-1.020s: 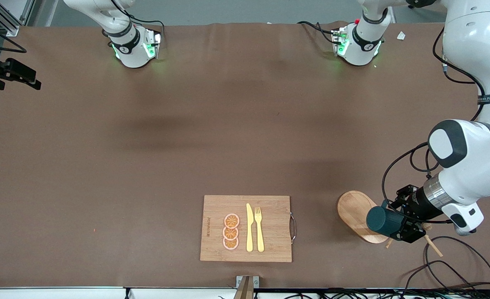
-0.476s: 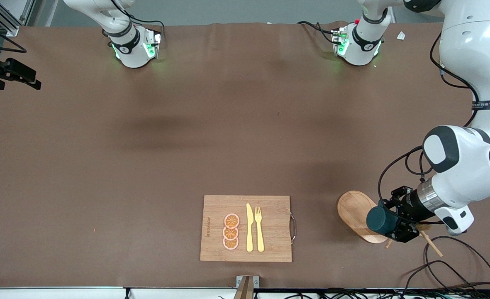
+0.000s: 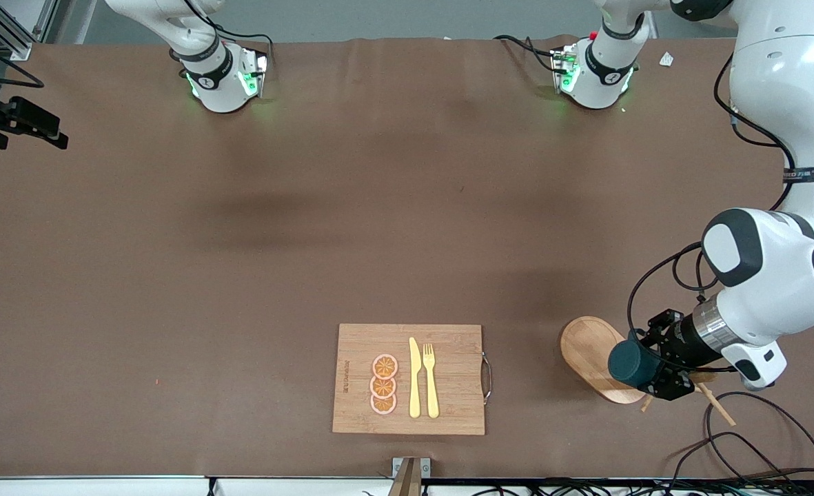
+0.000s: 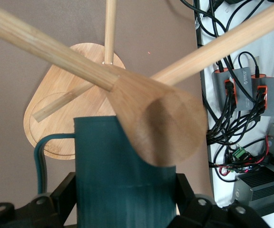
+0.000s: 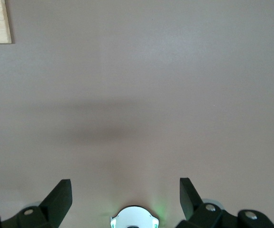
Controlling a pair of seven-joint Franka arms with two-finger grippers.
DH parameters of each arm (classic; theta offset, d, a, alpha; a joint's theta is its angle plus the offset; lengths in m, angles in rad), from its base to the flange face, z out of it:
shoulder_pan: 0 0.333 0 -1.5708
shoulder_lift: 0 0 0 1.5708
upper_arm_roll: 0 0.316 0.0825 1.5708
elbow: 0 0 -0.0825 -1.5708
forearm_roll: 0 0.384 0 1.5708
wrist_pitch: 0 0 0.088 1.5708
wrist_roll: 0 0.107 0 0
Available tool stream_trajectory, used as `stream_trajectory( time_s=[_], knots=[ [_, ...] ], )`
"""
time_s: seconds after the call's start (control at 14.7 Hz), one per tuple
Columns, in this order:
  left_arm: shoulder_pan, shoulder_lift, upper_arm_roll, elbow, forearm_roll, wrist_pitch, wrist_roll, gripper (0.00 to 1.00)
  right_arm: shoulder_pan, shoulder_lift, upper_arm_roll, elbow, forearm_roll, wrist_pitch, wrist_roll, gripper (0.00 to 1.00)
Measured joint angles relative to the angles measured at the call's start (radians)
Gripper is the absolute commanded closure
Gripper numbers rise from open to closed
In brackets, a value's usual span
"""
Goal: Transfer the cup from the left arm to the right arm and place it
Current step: 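Close the left gripper on the teal mug body, then lift the teal mug off the stand with the left gripper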
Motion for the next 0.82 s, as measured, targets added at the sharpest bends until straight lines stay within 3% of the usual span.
stream_trajectory(
  time_s=[0.82],
  knots=[
    [0.001, -0.049, -0.037, 0.027, -0.001, -0.124, -0.006, 0.23, 0.0, 0.0, 0.0, 0.0, 0.0, 0.001, 0.0, 0.0]
  ],
)
